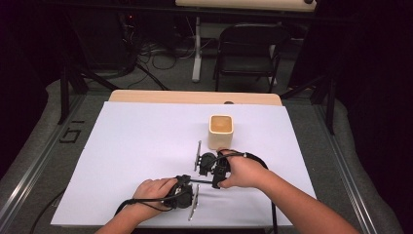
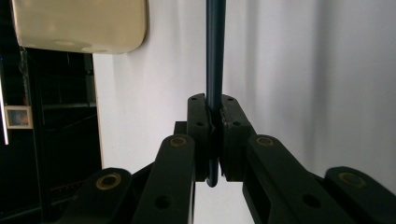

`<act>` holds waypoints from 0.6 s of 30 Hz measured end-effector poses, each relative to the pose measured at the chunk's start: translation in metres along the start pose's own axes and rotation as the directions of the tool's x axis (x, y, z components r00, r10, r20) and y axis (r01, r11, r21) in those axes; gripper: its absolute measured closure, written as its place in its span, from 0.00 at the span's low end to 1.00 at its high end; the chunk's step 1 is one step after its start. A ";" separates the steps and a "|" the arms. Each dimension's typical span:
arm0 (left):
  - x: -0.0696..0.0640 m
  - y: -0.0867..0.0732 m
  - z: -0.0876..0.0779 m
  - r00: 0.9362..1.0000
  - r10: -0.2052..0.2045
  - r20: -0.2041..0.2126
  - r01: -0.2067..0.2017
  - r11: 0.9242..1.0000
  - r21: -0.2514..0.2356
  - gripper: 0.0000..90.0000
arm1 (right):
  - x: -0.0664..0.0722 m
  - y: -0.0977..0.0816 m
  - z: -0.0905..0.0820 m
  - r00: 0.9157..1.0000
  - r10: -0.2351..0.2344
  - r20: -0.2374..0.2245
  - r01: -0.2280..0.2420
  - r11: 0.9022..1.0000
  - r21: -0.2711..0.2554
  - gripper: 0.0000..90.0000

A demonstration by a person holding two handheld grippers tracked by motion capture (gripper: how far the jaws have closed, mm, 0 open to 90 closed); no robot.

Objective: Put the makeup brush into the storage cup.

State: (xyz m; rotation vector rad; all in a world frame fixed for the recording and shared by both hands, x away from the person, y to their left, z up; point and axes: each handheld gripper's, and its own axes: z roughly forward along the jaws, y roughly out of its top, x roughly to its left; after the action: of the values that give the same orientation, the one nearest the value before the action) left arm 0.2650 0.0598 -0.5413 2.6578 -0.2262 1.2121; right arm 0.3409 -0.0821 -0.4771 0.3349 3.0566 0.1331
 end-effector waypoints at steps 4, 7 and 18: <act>0.003 -0.004 0.000 0.999 -0.046 0.019 0.046 0.999 0.000 0.94 | -0.003 -0.008 -0.002 0.999 0.037 0.000 -0.037 0.999 -0.040 0.55; 0.005 -0.008 0.001 0.994 -0.105 0.042 0.105 0.994 -0.007 0.94 | -0.006 -0.016 -0.005 0.997 0.072 -0.012 -0.073 0.994 -0.086 0.53; 0.015 -0.021 0.002 0.958 -0.270 0.100 0.269 0.963 0.026 0.94 | -0.013 -0.044 -0.009 0.981 0.192 -0.005 -0.189 0.961 -0.200 0.52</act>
State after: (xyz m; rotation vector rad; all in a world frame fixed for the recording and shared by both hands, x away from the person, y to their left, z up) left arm 0.2805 0.0787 -0.5336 2.6544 0.1263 0.9951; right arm 0.3436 -0.1287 -0.4713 0.6118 2.9558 0.4411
